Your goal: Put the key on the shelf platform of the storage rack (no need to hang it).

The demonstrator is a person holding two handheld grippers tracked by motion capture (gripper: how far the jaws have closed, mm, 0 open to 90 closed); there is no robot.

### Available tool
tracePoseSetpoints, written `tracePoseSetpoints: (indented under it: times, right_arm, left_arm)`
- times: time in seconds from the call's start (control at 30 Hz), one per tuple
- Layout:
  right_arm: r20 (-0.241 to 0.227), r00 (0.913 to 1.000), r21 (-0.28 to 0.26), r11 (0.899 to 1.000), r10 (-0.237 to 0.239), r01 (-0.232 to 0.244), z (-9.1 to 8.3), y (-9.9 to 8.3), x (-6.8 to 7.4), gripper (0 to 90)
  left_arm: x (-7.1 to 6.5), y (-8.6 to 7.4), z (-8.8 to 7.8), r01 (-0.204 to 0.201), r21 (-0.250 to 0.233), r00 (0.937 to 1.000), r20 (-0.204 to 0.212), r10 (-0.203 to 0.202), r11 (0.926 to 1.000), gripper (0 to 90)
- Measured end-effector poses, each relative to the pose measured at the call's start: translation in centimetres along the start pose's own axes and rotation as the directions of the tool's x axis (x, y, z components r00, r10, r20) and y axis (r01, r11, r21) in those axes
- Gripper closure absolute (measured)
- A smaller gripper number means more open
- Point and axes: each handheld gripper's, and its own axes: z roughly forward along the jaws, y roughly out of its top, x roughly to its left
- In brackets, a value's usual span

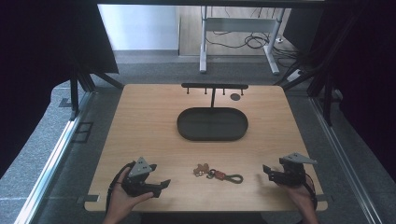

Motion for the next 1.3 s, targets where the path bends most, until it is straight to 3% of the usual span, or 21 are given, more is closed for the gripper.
tracePoseSetpoints:
  times: [0.07, 0.23, 0.67, 0.83, 0.97, 1.1, 1.13, 1.3]
  right_arm:
    - [0.006, 0.9995, 0.014, 0.999, -0.03, 0.03, 0.0, -0.1, 0.1, 22.5]
    - [-0.011, 0.9994, 0.026, 0.999, -0.034, 0.035, 0.0, -0.1, 0.2, 23.8]
    - [-0.092, 0.9944, 0.045, 0.997, -0.053, 0.058, -0.1, 0.9, 0.2, 29.5]
    - [-0.125, 0.9882, 0.053, 0.994, -0.088, 0.096, -0.2, 2.0, 0.9, 30.8]
    - [-0.172, 0.9721, 0.08, 0.981, -0.16, 0.175, -0.3, 3.3, 2.0, 31.2]
    - [-0.205, 0.9587, 0.094, 0.971, -0.197, 0.22, -0.7, 4.5, 2.8, 33.7]
    - [-0.22, 0.9495, 0.104, 0.963, -0.224, 0.251, -1.0, 5.4, 3.2, 33.9]
    - [-0.264, 0.9214, 0.132, 0.936, -0.285, 0.327, -1.2, 7.4, 4.7, 34.5]
  left_arm:
    - [0.0, 0.0, 0.0, 0.0, 0.003, 1.0, 0.0, 0.0, 1.0, 22.6]
    - [-0.1, 0.1, -0.2, -0.006, 0.001, 1.0, 0.001, 0.006, 1.0, 22.6]
    - [-0.2, 0.5, -0.2, -0.005, 0.001, 1.0, 0.003, 0.005, 1.0, 22.5]
    - [0.1, 0.3, 0.1, -0.003, 0.013, 0.9999, 0.01, 0.003, 0.9999, 22.6]
    - [0.1, 0.2, 0.0, 0.003, 0.006, 0.9999, 0.014, -0.003, 1.0, 22.6]
    - [0.0, 0.3, -0.2, 0.001, 0.0, 0.9999, 0.013, -0.001, 1.0, 22.6]
    - [0.0, 0.4, -0.3, 0.001, -0.004, 0.9999, 0.013, 0.0, 1.0, 22.6]
    - [-0.1, 0.4, 0.0, -0.001, 0.002, 0.9999, 0.014, 0.001, 1.0, 22.6]
